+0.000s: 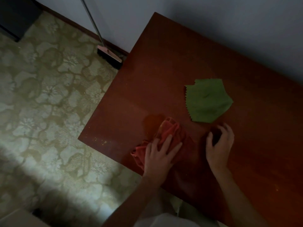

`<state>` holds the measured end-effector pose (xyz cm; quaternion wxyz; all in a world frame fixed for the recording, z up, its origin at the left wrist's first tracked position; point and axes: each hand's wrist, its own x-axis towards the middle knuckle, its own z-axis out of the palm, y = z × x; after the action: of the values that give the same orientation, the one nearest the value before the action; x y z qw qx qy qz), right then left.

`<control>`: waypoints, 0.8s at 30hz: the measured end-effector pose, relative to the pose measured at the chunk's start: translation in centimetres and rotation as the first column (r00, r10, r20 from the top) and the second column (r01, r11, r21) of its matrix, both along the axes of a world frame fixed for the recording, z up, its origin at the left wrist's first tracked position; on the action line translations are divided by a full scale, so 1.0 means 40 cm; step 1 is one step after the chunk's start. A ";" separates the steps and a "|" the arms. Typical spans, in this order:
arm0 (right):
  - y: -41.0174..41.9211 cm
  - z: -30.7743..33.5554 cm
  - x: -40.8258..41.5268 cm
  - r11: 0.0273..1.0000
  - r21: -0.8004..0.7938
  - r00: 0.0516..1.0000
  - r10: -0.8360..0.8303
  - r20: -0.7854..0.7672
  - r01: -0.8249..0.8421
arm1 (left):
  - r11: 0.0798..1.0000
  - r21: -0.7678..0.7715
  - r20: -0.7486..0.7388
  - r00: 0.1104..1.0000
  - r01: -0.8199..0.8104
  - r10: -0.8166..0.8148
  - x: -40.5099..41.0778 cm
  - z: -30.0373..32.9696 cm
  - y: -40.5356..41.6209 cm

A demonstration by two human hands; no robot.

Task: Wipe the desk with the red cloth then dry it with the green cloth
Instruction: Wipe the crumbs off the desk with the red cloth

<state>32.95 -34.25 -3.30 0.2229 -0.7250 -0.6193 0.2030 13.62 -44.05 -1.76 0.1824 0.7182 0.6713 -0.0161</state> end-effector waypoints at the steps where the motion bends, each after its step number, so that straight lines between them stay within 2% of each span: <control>1: 0.032 0.010 -0.008 1.000 0.004 1.000 0.004 -0.028 -0.004 | 0.999 0.010 -0.011 0.999 -0.038 0.038 -0.036 0.000 -0.006; 3: 0.105 0.029 -0.026 0.992 -0.004 0.992 0.124 0.038 -0.124 | 0.995 0.026 -0.020 0.995 -0.101 0.101 -0.119 -0.003 -0.021; 6: 0.212 0.032 -0.039 0.949 0.022 0.925 0.303 0.229 -0.316 | 0.984 0.019 -0.046 0.983 -0.178 0.178 -0.219 -0.003 -0.043; 10: 0.266 0.048 -0.041 0.941 0.005 0.925 0.332 0.184 -0.338 | 0.982 0.008 -0.046 0.981 -0.190 0.191 -0.245 0.011 -0.054; 14: 0.286 0.074 -0.047 0.946 0.057 0.912 0.290 0.292 -0.319 | 0.974 0.019 -0.011 0.974 -0.226 0.227 -0.239 0.015 -0.051; 18: 0.338 0.065 -0.045 0.864 -0.069 0.795 0.488 0.360 -0.499 | 0.956 -0.005 -0.040 0.955 -0.294 0.293 -0.253 0.012 -0.044; 22: 0.400 0.083 -0.087 0.813 -0.029 0.759 0.555 0.339 -0.582 | 0.918 0.031 -0.045 0.917 -0.396 0.397 -0.297 0.017 -0.037; 24: 0.421 0.120 -0.131 0.788 -0.058 0.747 0.601 0.285 -0.612 | 0.916 0.032 -0.047 0.914 -0.401 0.402 -0.309 0.015 -0.033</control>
<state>27.70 -17.42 1.51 0.0663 -0.5016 -0.8504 0.1443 1.24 -45.37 -1.14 0.1562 0.5665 0.8091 0.0100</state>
